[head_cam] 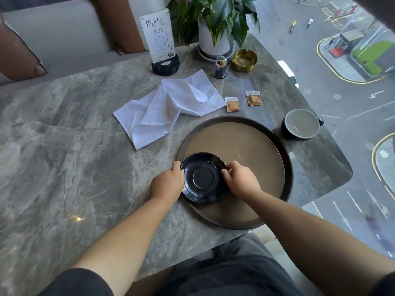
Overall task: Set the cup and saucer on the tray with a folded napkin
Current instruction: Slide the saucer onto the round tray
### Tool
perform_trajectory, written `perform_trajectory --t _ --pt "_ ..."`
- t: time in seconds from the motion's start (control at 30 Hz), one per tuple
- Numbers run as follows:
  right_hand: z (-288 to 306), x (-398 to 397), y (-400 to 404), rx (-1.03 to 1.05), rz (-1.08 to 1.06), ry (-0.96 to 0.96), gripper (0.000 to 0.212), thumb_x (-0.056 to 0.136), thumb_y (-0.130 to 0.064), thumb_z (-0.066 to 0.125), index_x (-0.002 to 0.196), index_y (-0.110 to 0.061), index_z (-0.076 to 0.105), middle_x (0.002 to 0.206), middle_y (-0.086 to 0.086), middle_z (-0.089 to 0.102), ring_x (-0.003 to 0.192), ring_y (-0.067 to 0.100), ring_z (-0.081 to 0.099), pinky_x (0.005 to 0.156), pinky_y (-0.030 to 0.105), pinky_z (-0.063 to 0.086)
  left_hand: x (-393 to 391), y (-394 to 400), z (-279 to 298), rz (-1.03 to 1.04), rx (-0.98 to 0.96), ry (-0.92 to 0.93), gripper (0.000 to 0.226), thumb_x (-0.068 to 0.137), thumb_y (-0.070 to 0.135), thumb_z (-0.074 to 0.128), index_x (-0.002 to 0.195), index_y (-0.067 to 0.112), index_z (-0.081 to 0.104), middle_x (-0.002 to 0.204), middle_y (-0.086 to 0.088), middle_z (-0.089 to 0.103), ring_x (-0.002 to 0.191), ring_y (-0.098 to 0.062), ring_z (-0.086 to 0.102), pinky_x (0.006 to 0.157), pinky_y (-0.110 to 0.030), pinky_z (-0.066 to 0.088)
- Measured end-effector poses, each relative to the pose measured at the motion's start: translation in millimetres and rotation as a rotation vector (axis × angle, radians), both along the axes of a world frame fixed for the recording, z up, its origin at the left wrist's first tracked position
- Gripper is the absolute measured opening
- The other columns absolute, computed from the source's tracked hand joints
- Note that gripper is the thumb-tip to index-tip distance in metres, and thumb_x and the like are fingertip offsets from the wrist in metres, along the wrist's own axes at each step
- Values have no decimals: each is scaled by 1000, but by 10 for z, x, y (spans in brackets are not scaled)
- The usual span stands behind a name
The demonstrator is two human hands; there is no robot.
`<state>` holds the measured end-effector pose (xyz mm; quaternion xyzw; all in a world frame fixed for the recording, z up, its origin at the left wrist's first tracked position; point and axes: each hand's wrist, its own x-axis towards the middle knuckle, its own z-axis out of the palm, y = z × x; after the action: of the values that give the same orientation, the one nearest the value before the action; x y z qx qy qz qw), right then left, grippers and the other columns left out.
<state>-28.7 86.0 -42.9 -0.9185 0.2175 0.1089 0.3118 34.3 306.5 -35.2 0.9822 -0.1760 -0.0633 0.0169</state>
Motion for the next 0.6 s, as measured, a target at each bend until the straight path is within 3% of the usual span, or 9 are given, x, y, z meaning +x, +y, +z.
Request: perform_trajectory --t 0.17,0.3,0.4,0.5,0.6 --pt "49 -22 -67 3 -10 1 38 89 -54 46 104 -21 55 93 6 70 86 31 63 65 33 46 5 14 43 -6 -21 9 30 97 35 40 110 10 49 64 -9 64 50 -31 52 44 -28 25" --pt "197 -45 -216 -83 -27 -30 39 88 -57 40 102 -24 56 90 3 71 82 28 64 65 33 48 63 -51 192 32 -121 -37 25 96 32 42 92 8 51 72 -13 64 59 -35 58 48 -32 30" --pt "342 -84 -415 -183 -47 -142 33 90 -50 44 103 -23 57 95 -1 68 86 25 63 64 33 46 153 -299 389 -66 -226 -85 19 92 26 48 85 10 53 80 -11 61 70 -35 56 62 -39 41" --pt "484 -159 -680 -257 -57 -278 30 91 -42 49 101 -16 61 99 3 61 91 25 60 71 35 46 215 -736 561 -242 -284 -123 15 88 27 53 88 13 58 89 -7 61 81 -32 55 74 -43 45" --pt "594 -260 -942 -354 -59 -319 34 90 -39 54 109 -12 62 107 8 60 98 28 56 81 37 46 241 -1217 646 -381 -311 -103 28 86 31 55 105 11 60 106 -10 62 96 -32 56 82 -44 43"
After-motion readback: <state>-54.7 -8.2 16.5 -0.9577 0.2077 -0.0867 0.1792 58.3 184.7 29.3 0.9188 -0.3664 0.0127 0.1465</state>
